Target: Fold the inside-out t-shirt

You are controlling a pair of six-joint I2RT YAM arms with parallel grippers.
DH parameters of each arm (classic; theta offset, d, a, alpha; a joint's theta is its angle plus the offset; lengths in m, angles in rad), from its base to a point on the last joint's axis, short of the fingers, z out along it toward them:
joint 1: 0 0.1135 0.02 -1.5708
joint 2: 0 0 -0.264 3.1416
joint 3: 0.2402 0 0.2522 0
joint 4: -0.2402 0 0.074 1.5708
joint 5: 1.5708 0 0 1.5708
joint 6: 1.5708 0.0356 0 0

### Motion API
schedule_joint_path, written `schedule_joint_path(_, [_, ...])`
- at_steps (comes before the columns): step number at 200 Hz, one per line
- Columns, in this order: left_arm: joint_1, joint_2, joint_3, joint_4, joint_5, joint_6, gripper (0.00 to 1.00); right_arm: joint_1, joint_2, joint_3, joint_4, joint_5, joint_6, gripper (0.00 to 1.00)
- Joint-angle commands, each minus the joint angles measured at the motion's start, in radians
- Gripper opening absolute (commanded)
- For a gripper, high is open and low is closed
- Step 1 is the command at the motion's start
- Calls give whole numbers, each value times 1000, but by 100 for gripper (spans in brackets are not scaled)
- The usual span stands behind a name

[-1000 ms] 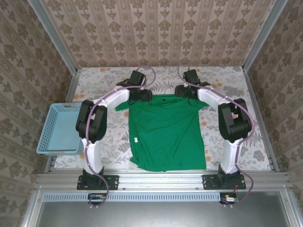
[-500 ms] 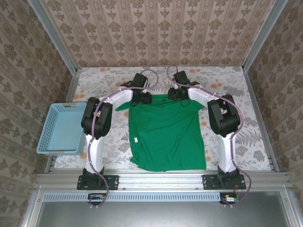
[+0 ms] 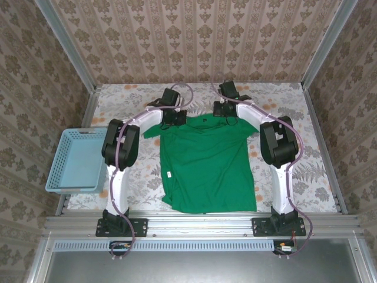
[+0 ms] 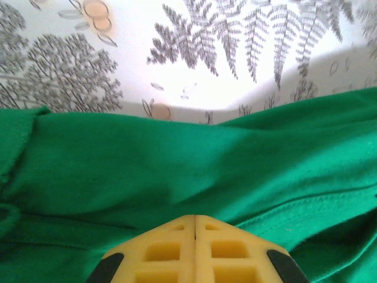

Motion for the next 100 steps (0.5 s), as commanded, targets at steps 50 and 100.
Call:
schedule_joint_path(50, [89, 72, 225, 69, 96, -92, 0, -62, 246, 435, -192, -64, -18, 0])
schedule_joint_path(100, [106, 273, 500, -40, 81, -104, 0, -85, 381, 710, -370, -19, -45, 43])
